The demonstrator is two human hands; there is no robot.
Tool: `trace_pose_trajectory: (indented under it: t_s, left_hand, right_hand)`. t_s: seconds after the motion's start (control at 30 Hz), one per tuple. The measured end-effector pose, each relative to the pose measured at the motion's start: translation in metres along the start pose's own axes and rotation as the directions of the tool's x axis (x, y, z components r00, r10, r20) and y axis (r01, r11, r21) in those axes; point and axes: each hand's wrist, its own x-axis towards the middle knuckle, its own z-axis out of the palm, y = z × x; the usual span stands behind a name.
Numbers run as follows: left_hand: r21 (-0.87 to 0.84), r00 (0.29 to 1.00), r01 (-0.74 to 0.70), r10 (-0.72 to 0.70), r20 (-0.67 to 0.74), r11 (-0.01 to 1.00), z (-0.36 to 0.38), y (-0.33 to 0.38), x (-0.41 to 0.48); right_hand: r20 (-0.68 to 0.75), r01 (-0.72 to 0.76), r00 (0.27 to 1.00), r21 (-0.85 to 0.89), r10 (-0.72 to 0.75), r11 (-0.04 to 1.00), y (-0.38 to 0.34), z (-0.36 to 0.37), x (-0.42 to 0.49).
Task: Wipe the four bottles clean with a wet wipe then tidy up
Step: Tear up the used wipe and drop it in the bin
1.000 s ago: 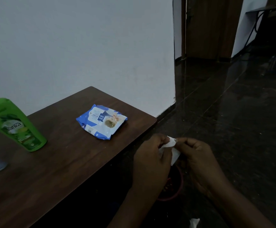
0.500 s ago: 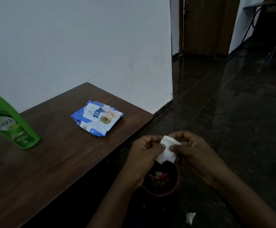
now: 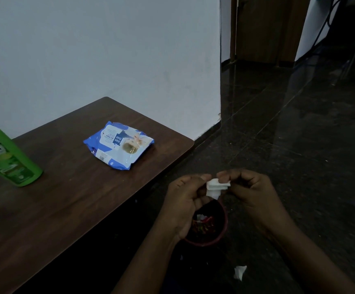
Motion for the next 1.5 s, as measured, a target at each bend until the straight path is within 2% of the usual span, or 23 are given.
trace_pose_trajectory:
  t_s: [0.07, 0.2, 0.33, 0.43, 0.53, 0.7, 0.77, 0.83, 0.97, 1.07, 1.17, 1.27, 1.4, 1.5]
  left_hand:
    - [0.045, 0.999, -0.033, 0.033, -0.011, 0.998, 0.001, -0.004, 0.002]
    - [0.150, 0.991, -0.103, 0.114, -0.070, 0.983, -0.001, -0.011, 0.008]
    - [0.196, 0.972, -0.158, 0.187, -0.140, 0.968, 0.000, -0.012, 0.008]
    - [0.463, 0.906, -0.238, 0.367, -0.210, 0.854, 0.006, -0.019, 0.007]
    - [0.642, 0.846, -0.315, 0.513, -0.143, 0.699, 0.015, -0.026, 0.004]
    - [0.699, 0.826, -0.402, 0.563, -0.001, 0.592, 0.015, -0.028, 0.003]
    - [0.697, 0.842, -0.416, 0.537, 0.053, 0.584, 0.011, -0.027, 0.003]
    - [0.670, 0.865, -0.406, 0.499, 0.061, 0.621, 0.005, -0.024, 0.008]
    - [0.447, 0.947, -0.258, 0.317, -0.061, 0.856, -0.006, -0.019, 0.024]
    - [0.341, 0.988, -0.130, 0.150, -0.034, 0.931, -0.010, -0.019, 0.032]
    - [0.341, 0.998, -0.050, 0.062, -0.024, 0.939, -0.012, -0.023, 0.041]
    - [0.352, 0.997, 0.036, -0.008, -0.079, 0.935, -0.016, -0.029, 0.054]
    - [0.278, 0.988, 0.101, -0.063, -0.143, 0.955, -0.026, -0.040, 0.081]
    - [0.254, 0.976, 0.193, -0.159, -0.148, 0.948, -0.035, -0.049, 0.098]
  right_hand:
    - [0.002, -0.022, 1.000, 0.032, 0.022, 0.999, 0.001, -0.001, 0.000]
    - [0.013, -0.150, 0.988, 0.234, 0.151, 0.961, -0.003, 0.001, 0.000]
    - [-0.060, -0.095, 0.994, -0.084, 0.091, 0.992, 0.003, 0.002, 0.002]
    - [-0.141, -0.031, 0.990, -0.258, -0.006, 0.966, 0.013, 0.006, 0.005]
    - [-0.148, 0.014, 0.987, -0.324, -0.066, 0.946, 0.025, 0.011, 0.006]
    - [-0.101, 0.032, 0.993, -0.271, -0.061, 0.962, 0.033, 0.008, 0.008]
    - [-0.080, 0.016, 0.996, -0.208, -0.033, 0.978, 0.032, 0.007, 0.009]
    - [-0.068, -0.014, 0.998, -0.124, 0.005, 0.992, 0.031, 0.006, 0.012]
    - [-0.053, -0.113, 0.992, 0.033, 0.114, 0.993, 0.039, 0.000, 0.020]
    - [-0.018, -0.166, 0.986, 0.092, 0.168, 0.982, 0.045, -0.003, 0.026]
    - [0.004, -0.166, 0.986, 0.041, 0.166, 0.985, 0.057, -0.004, 0.035]
    - [0.053, -0.144, 0.988, -0.055, 0.146, 0.988, 0.067, -0.006, 0.042]
    - [0.141, -0.131, 0.979, -0.131, 0.150, 0.983, 0.083, -0.009, 0.056]
    - [0.112, -0.133, 0.980, -0.224, 0.162, 0.965, 0.107, -0.011, 0.067]
